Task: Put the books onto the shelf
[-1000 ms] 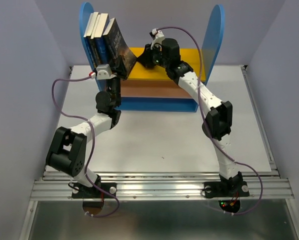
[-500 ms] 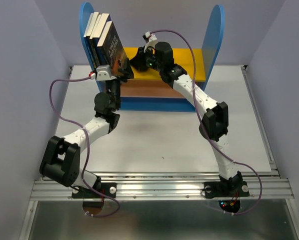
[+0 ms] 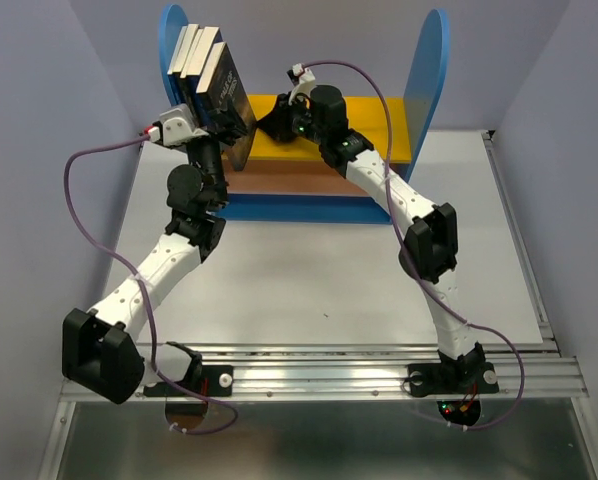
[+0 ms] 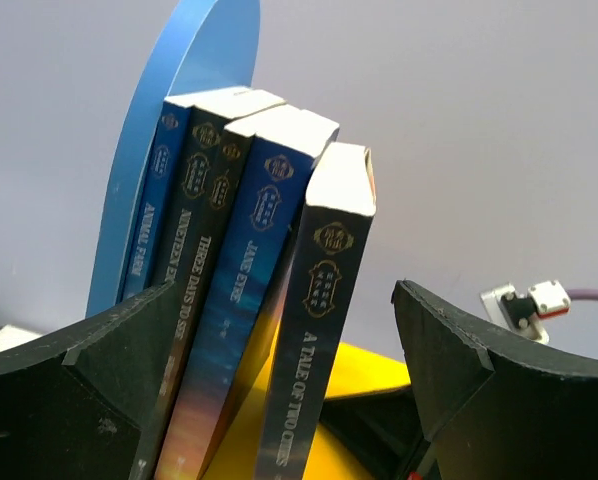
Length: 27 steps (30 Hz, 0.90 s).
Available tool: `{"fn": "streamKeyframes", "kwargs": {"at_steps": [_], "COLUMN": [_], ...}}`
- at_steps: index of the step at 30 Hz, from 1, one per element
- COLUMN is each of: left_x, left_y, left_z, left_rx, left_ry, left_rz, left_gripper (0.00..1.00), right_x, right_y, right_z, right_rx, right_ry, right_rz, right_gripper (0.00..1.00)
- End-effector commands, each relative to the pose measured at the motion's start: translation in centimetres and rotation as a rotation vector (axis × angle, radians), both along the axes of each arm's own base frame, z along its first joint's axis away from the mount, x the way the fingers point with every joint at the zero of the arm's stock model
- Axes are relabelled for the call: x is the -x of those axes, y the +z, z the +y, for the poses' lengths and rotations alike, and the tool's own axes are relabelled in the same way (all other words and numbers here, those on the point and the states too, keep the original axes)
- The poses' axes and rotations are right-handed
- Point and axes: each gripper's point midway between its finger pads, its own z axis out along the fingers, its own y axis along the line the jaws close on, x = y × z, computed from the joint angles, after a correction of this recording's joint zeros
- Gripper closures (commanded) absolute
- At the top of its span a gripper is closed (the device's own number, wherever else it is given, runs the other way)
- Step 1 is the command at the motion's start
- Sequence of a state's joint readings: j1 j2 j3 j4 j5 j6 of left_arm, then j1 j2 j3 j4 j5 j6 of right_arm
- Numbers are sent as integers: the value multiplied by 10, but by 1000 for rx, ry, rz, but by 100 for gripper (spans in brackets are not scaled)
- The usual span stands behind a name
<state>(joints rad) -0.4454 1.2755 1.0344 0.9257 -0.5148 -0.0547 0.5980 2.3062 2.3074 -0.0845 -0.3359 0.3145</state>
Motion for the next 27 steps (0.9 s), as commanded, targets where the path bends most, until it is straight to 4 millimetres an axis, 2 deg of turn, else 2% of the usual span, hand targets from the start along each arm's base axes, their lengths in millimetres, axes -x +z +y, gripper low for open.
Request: {"fn": "streamKeyframes", "kwargs": {"at_steps": [1, 2, 8, 10, 14, 19, 23, 27], "left_x": [18, 20, 24, 33, 42, 40, 27, 23], "left_y": [18, 17, 15, 20, 10, 0, -10, -11], "left_z": [6, 2, 2, 0, -7, -20, -22, -19], "left_rx": [11, -7, 6, 7, 10, -4, -14, 1], "left_ry": [-16, -45, -60, -97, -158, -220, -204, -184], "left_rz": [9, 18, 76, 58, 73, 107, 168, 186], "left_gripper": [1, 1, 1, 1, 2, 18, 24, 27], "right_x": [24, 24, 27, 28, 31, 34, 36, 37], "right_y": [-95, -96, -99, -101, -100, -99, -99, -99], "right_z": [9, 9, 8, 7, 6, 5, 5, 6], "right_rx": [139, 140, 133, 137, 136, 140, 141, 141], "right_ry": [20, 18, 12, 9, 11, 23, 35, 44], "right_rz": [258, 260, 290, 294, 300, 299, 298, 296], "right_gripper": [81, 82, 81, 81, 81, 81, 81, 81]}}
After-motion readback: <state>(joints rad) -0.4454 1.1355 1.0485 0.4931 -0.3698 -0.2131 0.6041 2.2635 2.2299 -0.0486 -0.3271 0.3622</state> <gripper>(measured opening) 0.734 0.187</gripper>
